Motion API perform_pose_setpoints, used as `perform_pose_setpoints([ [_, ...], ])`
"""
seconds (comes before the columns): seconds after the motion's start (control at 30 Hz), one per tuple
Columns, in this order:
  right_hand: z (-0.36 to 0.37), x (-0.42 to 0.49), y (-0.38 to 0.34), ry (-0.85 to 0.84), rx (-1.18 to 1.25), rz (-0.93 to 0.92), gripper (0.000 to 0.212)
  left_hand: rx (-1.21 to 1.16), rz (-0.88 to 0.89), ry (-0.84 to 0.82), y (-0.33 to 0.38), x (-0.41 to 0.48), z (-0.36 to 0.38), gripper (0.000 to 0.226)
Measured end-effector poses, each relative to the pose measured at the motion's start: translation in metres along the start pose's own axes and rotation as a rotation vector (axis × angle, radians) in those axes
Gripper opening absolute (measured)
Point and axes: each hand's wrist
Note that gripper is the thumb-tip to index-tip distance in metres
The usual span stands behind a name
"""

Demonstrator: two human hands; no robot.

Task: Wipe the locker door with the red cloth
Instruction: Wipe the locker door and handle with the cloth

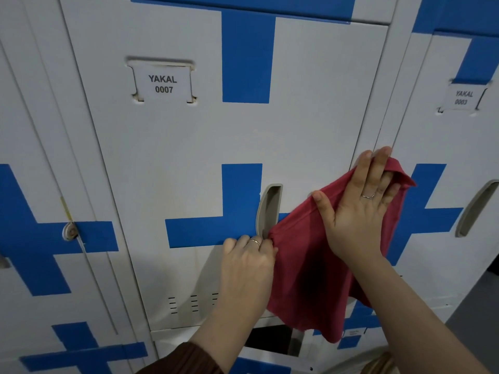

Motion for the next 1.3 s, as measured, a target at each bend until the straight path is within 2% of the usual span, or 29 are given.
perform_pose_setpoints([
  [0.1,0.000,0.000,0.000,0.001,-0.005,-0.003,0.088,0.019,0.010,-0.020,-0.002,-0.005,0.001,0.009],
  [0.17,0.000,0.000,0.000,0.007,-0.011,-0.004,0.088,0.025,0.014,-0.028,-0.005,-0.005,0.001,0.009],
  [0.23,0.000,0.000,0.000,0.011,-0.015,-0.004,0.089,0.063,0.006,-0.021,-0.006,-0.004,0.001,0.025],
  [0.3,0.000,0.000,-0.001,0.013,-0.016,0.000,0.089,0.083,0.019,-0.016,-0.006,-0.003,0.001,0.032],
  [0.57,0.000,0.000,-0.002,0.024,-0.022,-0.003,0.087,0.053,0.055,0.020,-0.007,-0.001,0.001,0.030],
  [0.77,0.001,0.000,-0.004,0.032,-0.008,0.002,0.088,0.018,0.082,0.010,-0.008,-0.008,0.006,0.004],
  [0.83,0.000,0.000,-0.005,0.026,-0.011,0.003,0.089,0.034,0.071,0.015,-0.007,-0.006,0.007,0.006],
  [0.93,-0.001,0.000,-0.005,0.021,-0.022,0.002,0.089,0.039,0.039,0.040,-0.005,-0.002,0.006,0.022],
  [1.07,-0.002,-0.001,-0.005,0.016,-0.036,0.000,0.088,-0.033,0.020,0.047,-0.006,-0.002,0.003,0.030],
  [1.2,-0.004,-0.003,-0.006,0.011,-0.059,-0.003,0.086,-0.141,0.084,0.014,-0.013,-0.011,-0.003,0.029],
  [1.3,-0.007,-0.009,-0.008,-0.017,-0.127,-0.002,0.082,-0.220,0.180,-0.083,-0.024,-0.025,-0.014,0.032],
])
Point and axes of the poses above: each hand's wrist, its own x-axis towards the middle knuckle, its own z-axis out of the palm, y = z × x, and after that the axes turned 14 degrees about -x, right-handed
